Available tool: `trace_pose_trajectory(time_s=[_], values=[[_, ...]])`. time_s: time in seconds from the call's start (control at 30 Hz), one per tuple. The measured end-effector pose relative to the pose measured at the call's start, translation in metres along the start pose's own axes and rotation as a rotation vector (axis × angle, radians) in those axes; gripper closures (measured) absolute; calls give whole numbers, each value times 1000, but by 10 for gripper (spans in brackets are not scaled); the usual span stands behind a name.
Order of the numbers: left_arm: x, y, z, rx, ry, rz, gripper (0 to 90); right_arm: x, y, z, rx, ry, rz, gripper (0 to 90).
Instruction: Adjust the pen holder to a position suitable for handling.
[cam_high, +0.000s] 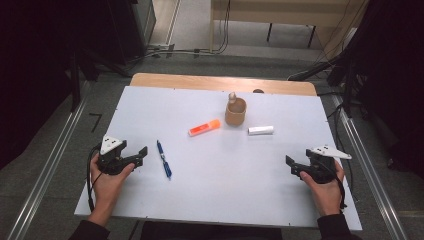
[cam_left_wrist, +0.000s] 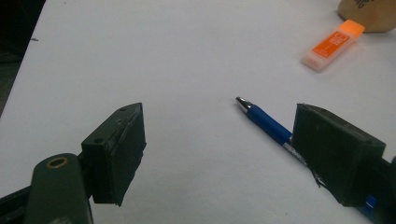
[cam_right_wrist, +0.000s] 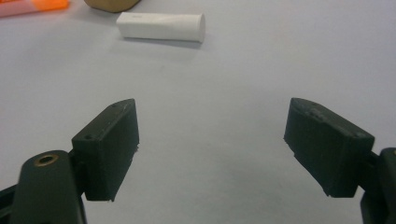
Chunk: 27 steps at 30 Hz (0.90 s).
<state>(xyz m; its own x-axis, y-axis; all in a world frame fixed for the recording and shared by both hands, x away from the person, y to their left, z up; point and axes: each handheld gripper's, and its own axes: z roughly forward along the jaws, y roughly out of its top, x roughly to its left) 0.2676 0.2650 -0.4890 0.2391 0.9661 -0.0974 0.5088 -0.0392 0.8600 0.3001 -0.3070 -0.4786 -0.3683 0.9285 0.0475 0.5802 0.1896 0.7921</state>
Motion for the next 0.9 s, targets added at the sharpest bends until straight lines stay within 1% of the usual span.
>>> trace_pose_trajectory(time_s=[0.17,0.27,0.37,0.47,0.5,0.6,0.73,0.83,0.9], values=[[-1,0,2,4,1,6,185,3,10,4,-17,19,-3,170],[-2,0,4,6,2,10,184,7,18,8,-25,31,-17,170],[-2,0,4,4,2,12,184,11,27,14,-28,43,-25,173],[-2,0,4,3,-4,13,184,17,36,19,-30,50,-46,174],[-3,-1,4,8,-3,20,183,20,38,21,-34,48,-50,175],[-3,-1,5,14,2,24,181,24,48,26,-43,56,-57,177],[-4,-1,5,0,5,26,181,30,61,36,-53,60,-56,187],[-5,-1,4,-5,8,27,181,38,71,46,-56,56,-78,192],[-4,-1,4,-3,7,26,181,45,77,53,-56,62,-92,196]])
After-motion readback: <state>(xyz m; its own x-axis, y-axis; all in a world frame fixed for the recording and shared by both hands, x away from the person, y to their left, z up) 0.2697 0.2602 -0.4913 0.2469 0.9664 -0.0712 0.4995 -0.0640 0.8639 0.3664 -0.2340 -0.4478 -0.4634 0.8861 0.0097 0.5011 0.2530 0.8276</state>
